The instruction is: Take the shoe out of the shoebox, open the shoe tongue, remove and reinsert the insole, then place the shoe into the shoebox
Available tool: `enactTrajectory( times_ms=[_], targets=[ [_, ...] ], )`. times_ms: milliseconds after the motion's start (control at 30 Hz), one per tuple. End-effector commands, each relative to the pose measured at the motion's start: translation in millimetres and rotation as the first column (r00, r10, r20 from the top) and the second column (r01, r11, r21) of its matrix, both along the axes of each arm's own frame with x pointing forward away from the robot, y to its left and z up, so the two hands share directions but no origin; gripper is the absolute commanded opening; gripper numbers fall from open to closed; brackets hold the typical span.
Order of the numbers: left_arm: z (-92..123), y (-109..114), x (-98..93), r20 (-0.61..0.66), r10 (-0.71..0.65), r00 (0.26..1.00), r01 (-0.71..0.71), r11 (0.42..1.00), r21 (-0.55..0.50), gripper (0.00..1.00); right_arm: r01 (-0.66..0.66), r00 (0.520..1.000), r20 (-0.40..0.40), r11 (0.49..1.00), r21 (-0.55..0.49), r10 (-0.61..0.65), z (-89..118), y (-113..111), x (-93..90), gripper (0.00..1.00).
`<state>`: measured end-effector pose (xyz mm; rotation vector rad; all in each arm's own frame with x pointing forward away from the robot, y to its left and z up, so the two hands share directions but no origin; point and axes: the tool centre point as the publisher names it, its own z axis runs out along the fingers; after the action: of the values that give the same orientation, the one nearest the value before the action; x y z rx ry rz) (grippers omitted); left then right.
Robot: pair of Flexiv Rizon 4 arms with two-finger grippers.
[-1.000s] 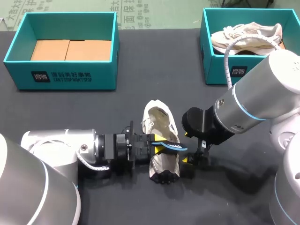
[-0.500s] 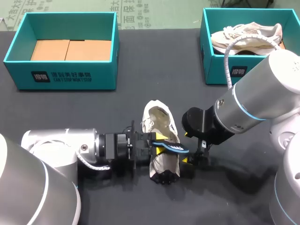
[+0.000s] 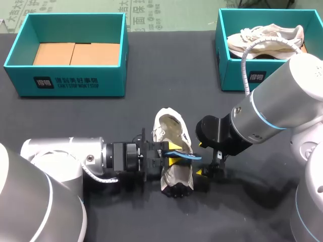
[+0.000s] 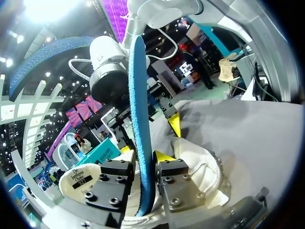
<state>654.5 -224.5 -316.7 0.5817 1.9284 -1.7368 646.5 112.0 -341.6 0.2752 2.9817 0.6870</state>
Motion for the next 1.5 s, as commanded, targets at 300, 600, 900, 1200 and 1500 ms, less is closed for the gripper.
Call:
enactTrajectory(
  times_ms=[300,600,900,1200,1500],
  targets=[
    [16.1,-0.6,-6.8,-0.004,0.0,1.0,0.0,1.0,0.02,0.23,0.001,1.0,0.002,1.0,0.001,-0.001,-0.7,-0.4,-1.4,1.0],
    [17.1,-1.9,-11.6,0.01,-0.022,1.0,0.021,0.999,0.027,0.0,0.001,1.0,0.002,1.0,0.001,-0.001,-0.7,-0.4,-1.4,1.0],
    [2.6,2.4,-8.5,0.066,-0.023,0.998,0.02,0.999,0.048,0.0,0.001,1.0,0.002,1.0,0.001,-0.001,-0.7,-0.4,-1.4,1.0],
    [-8.4,4.6,-5.1,0.11,-0.029,0.993,0.022,0.998,0.059,0.0,0.001,1.0,0.002,1.0,0.001,-0.001,-0.7,-0.4,-1.4,1.0],
    [-17.0,6.1,2.9,0.147,-0.006,0.989,-0.006,0.996,0.084,0.0,0.001,1.0,0.002,1.0,0.001,-0.001,-0.7,-0.4,-1.4,1.0]
  ],
)
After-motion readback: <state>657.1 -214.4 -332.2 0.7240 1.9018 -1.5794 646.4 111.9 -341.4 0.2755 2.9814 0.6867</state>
